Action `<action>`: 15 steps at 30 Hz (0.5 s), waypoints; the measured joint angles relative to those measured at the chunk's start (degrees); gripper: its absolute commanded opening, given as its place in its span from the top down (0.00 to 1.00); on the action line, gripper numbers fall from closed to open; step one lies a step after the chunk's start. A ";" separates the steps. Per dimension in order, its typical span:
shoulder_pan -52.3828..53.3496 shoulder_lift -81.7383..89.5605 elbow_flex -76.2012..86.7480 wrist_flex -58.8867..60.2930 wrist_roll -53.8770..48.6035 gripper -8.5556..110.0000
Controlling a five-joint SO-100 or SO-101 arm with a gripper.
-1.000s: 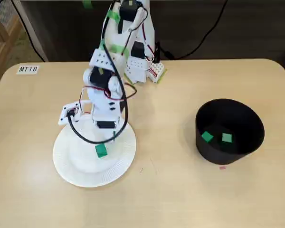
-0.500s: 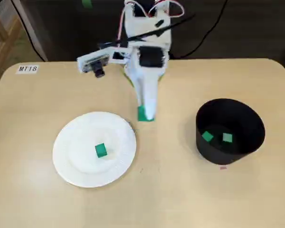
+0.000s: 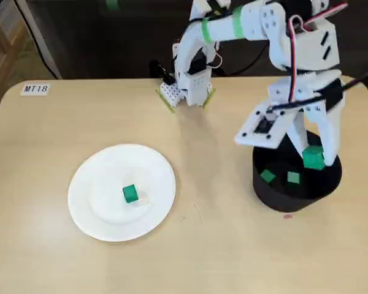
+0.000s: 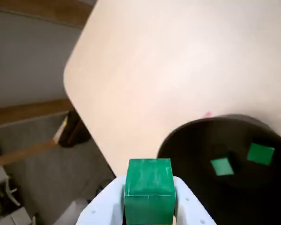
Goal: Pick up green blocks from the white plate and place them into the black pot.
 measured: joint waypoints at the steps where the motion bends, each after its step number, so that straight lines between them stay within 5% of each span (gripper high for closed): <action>1: -0.26 -0.44 0.35 0.35 0.09 0.95; 15: -1.67 -4.75 9.32 0.97 3.52 0.95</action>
